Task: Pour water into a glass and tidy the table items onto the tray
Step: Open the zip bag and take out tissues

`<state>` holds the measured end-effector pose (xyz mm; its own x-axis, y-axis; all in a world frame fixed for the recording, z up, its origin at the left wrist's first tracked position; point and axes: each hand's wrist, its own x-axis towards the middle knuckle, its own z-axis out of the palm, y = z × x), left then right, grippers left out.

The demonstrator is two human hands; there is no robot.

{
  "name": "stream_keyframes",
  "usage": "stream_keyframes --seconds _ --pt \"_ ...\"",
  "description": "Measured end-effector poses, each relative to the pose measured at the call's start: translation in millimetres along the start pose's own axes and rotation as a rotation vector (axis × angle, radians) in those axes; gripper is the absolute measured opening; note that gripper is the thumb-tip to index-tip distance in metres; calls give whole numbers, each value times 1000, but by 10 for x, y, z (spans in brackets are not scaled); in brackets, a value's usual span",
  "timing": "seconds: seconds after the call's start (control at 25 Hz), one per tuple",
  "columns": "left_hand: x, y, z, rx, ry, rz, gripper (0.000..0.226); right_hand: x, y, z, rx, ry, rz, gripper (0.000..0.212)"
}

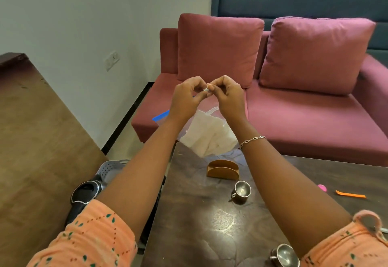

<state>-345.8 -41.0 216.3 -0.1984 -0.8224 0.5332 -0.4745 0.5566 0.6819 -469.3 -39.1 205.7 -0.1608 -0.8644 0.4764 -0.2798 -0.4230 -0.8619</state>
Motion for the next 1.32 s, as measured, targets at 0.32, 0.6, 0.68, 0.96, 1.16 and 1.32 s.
stream_keyframes --seconds 0.32,0.6,0.68,0.96,1.16,1.32 --pt "105 23 -103 11 -50 -17 15 44 -6 -143 -74 229 -35 12" --pt "-6 -229 -361 14 -53 -155 20 229 -14 -593 -84 355 -9 13" --pt "13 -222 -369 33 -110 -184 19 234 -43 -608 -80 318 -19 14" --pt "95 43 -193 -132 -159 -153 12 204 -135 -650 -105 171 -88 14" --pt "128 181 -203 -192 -328 -236 12 143 -89 -647 -92 129 -104 13" --pt "122 240 -195 -206 -422 -271 12 107 -97 -654 -123 134 -101 13"
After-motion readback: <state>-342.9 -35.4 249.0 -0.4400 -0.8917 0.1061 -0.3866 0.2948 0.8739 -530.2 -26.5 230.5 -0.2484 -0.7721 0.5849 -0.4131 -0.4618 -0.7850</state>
